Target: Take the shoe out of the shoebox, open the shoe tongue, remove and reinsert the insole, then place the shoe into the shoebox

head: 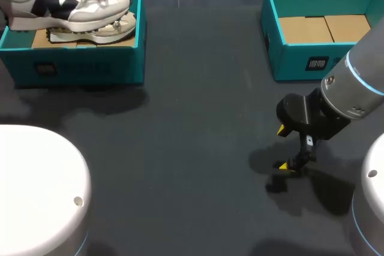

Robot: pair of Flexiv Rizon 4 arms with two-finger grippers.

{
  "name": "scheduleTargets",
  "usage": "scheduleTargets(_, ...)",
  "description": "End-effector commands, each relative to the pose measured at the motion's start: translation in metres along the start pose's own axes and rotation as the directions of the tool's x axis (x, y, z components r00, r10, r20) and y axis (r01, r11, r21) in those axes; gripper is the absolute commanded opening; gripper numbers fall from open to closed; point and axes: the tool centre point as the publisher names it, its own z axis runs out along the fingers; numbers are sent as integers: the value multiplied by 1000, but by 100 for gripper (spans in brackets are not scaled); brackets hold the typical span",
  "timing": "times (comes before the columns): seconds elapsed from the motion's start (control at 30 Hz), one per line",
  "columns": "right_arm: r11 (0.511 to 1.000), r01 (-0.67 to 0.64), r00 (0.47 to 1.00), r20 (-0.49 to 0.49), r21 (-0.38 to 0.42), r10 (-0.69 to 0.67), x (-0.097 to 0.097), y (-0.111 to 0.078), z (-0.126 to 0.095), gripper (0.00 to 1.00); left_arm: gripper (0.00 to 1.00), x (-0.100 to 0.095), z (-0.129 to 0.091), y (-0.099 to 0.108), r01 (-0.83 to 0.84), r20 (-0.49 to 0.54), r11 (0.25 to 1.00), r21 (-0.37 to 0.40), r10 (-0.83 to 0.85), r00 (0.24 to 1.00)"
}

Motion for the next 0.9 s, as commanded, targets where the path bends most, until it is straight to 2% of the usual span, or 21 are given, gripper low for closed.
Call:
scheduleTargets(0.03, 1000, 0, 1000, 4, 1, 0, 2, -1, 0, 100, 0, -22, -3, -68, -6, -26, 993, -115, 3, 1000)
scheduleTargets(0.27, 1000, 0, 1000, 4, 1, 0, 2, -1, 0, 100, 0, -72, 4, -124, -2, -42, 992, -125, -4, 999)
scheduleTargets(0.5, 1000, 0, 1000, 4, 1, 0, 2, -1, 0, 100, 0, -113, 13, -162, -14, -66, 995, -98, 7, 998)
scheduleTargets(0.67, 1000, 0, 1000, 4, 1, 0, 2, -1, 0, 100, 0, -143, 19, -181, -20, -70, 995, -97, 13, 997)
scheduleTargets(0.7, 1000, 0, 1000, 4, 1, 0, 2, -1, 0, 100, 0, -148, 19, -183, -31, -59, 997, -71, 27, 998)
scheduleTargets(0.9, 1000, 0, 1000, 4, 1, 0, 2, -1, 0, 100, 0, -148, 19, -183, -31, -59, 997, -71, 27, 998)
